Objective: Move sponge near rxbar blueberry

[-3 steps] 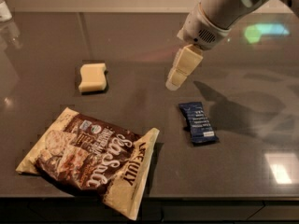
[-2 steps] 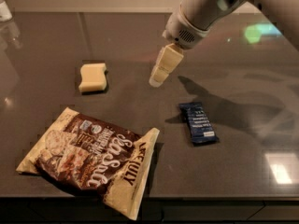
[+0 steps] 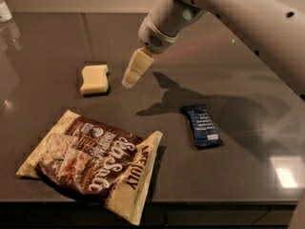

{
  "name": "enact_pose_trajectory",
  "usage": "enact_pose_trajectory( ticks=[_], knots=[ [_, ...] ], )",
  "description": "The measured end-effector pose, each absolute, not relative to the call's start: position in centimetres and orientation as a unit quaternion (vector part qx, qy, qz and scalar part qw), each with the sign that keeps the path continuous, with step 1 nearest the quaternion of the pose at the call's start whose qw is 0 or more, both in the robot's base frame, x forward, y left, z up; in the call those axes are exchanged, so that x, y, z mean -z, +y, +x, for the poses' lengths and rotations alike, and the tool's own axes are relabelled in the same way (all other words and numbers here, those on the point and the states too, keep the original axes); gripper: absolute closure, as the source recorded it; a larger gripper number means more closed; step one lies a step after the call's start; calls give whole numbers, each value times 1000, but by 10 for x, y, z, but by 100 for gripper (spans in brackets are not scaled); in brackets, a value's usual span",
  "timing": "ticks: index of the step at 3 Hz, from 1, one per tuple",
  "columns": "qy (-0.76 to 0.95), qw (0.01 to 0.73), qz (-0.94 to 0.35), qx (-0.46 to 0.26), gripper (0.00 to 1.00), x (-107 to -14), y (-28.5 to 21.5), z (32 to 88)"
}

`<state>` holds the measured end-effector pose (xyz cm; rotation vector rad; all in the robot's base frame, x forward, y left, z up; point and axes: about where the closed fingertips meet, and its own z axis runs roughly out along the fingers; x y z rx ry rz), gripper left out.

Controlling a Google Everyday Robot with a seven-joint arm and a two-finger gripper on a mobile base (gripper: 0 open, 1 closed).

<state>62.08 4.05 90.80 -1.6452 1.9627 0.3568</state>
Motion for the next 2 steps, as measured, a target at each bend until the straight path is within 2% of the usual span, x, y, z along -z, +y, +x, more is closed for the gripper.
enact_pose_trajectory(
  ticks=[2],
  knots=[
    [725,283,-607,-159,0,-884,103,630]
  ],
)
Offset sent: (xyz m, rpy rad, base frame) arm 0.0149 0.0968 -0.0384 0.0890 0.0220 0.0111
